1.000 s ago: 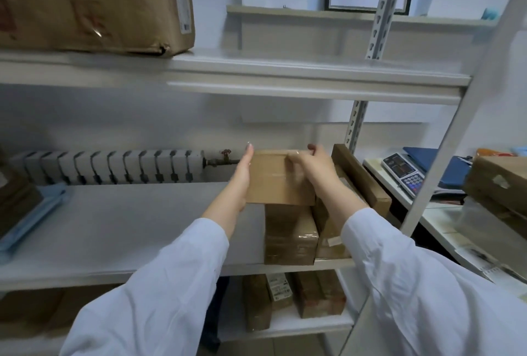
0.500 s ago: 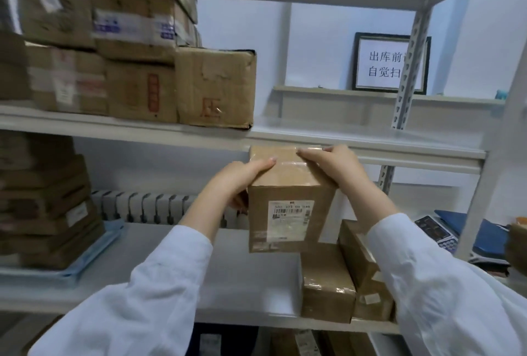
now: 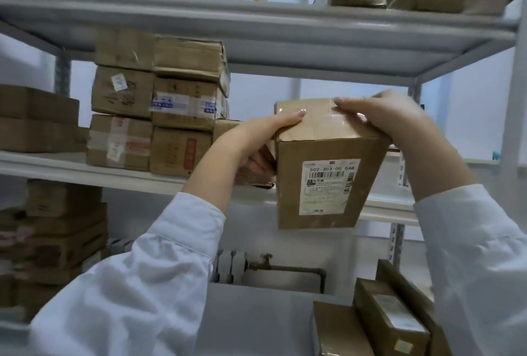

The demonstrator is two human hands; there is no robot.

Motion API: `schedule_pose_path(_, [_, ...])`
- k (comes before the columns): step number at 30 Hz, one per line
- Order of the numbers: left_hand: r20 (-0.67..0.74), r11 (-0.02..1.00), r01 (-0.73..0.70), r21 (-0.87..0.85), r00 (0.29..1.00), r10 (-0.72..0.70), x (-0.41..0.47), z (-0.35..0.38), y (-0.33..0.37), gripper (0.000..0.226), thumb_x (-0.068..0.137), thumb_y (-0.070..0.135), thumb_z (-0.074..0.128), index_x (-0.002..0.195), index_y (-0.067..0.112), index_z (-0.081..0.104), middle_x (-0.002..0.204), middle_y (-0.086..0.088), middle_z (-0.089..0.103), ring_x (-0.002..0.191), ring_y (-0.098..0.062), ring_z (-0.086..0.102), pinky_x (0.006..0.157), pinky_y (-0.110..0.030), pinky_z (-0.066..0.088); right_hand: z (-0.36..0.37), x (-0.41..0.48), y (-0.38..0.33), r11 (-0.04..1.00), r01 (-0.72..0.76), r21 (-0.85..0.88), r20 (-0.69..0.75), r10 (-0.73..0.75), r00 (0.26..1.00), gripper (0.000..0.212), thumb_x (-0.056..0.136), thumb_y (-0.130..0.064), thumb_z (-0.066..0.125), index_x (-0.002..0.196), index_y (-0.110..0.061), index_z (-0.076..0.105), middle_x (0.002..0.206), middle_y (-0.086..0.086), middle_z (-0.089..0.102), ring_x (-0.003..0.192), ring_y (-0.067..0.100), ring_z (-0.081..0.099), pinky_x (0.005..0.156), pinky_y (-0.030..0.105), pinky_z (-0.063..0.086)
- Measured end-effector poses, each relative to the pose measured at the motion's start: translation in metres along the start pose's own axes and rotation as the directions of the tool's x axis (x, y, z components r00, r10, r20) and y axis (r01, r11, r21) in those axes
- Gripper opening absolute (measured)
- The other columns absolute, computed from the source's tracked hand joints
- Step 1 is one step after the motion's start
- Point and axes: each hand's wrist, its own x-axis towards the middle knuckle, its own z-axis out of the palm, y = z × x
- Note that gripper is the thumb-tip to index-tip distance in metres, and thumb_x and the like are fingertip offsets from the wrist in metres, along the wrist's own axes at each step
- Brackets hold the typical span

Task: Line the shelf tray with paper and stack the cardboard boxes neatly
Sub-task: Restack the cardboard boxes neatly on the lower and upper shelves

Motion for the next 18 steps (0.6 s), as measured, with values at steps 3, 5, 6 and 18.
schedule_pose_path(3, [-0.045,0.988,-0.143,-0.055,0.989,0.141,0.005,-0.004,0.015,0.047,0.081,0.063,0.054,0.092,0.018,0.062,0.077,-0.008,0.067,0.067,-0.025,0.067,0.080,-0.036,0.053,-0.015,-0.002,-0.015,0.995,0.096,-0.021,-0.148,-0.098,0.984,0.049,0.075,-0.062,0.064,0.067,-0.013,0.056,0.067,0.003,0.058,0.062,0.019,0.052,0.056,0.031,0.036])
schedule_pose_path(5, [-0.075,0.966,-0.220,-0.133,0.974,0.212,0.014,-0.005,0.021,0.045,0.079,0.059,0.060,0.091,0.016,0.063,0.077,-0.004,0.068,0.071,-0.023,0.067,0.085,-0.039,0.053,-0.016,-0.001,-0.022,0.983,0.177,-0.047,-0.279,-0.183,0.943,0.055,0.075,-0.063,0.062,0.079,-0.009,0.064,0.078,0.008,0.064,0.073,0.024,0.058,0.060,0.031,0.038])
schedule_pose_path(6, [-0.086,0.949,-0.252,-0.189,0.967,0.239,0.020,-0.007,0.022,0.048,0.077,0.057,0.065,0.097,0.013,0.065,0.082,-0.004,0.069,0.075,-0.023,0.068,0.086,-0.039,0.053,-0.015,0.001,-0.024,0.973,0.225,-0.057,-0.340,-0.230,0.912,0.055,0.076,-0.061,0.061,0.085,-0.007,0.066,0.085,0.009,0.066,0.079,0.025,0.060,0.063,0.031,0.038])
schedule_pose_path(18, [-0.272,0.681,-0.509,-0.525,0.859,0.433,0.088,-0.052,0.001,0.011,0.089,0.013,0.062,0.099,0.009,0.063,0.100,-0.011,0.067,0.091,-0.023,0.065,0.092,-0.034,0.052,0.071,0.048,-0.026,0.799,0.457,0.391,-0.237,-0.393,0.889,0.078,0.079,-0.024,0.064,0.147,-0.024,0.026,0.137,0.003,0.050,0.126,0.019,0.048,0.106,0.040,0.042])
